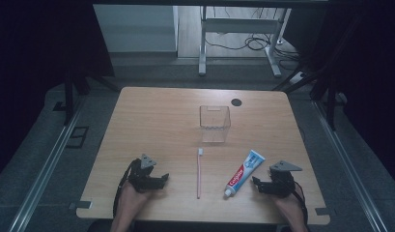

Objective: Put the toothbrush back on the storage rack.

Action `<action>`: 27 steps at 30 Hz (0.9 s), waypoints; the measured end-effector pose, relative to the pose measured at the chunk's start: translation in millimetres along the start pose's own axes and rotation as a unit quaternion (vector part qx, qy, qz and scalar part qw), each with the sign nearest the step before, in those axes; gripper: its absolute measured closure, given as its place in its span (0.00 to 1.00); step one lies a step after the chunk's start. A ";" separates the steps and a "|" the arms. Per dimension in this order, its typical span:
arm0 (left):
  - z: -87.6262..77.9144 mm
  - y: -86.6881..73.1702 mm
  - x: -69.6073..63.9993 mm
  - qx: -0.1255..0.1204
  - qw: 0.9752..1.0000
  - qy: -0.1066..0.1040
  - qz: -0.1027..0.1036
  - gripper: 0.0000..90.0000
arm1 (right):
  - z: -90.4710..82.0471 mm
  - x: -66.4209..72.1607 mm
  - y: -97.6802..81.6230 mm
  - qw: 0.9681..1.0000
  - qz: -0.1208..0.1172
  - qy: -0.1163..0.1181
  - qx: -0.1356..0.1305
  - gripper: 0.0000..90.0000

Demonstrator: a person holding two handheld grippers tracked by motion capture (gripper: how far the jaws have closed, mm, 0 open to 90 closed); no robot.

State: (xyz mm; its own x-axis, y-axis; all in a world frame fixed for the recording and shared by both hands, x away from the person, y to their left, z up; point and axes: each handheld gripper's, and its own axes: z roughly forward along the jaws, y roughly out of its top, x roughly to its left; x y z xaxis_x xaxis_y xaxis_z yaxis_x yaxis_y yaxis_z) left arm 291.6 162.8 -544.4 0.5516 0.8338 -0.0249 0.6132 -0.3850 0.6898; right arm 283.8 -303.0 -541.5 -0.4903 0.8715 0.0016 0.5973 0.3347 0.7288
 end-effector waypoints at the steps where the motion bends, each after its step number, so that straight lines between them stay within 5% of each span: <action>1: 0.0 0.0 0.0 0.000 1.000 0.000 0.000 0.15 | 0.0 0.0 0.0 1.000 0.000 0.000 0.000 0.18; 27: -0.1 0.1 -0.1 -0.003 1.000 0.001 -0.001 0.17 | -1.8 0.4 -1.7 1.000 0.002 -0.003 0.000 0.17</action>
State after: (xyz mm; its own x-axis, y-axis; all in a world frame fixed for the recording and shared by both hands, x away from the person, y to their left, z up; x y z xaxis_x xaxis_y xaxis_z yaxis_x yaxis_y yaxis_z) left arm 291.5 162.7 -544.2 0.5494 0.8352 -0.0251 0.6113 -0.3813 0.6935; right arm 281.4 -303.8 -541.5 -0.4837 0.8752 0.0013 0.6001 0.3306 0.7284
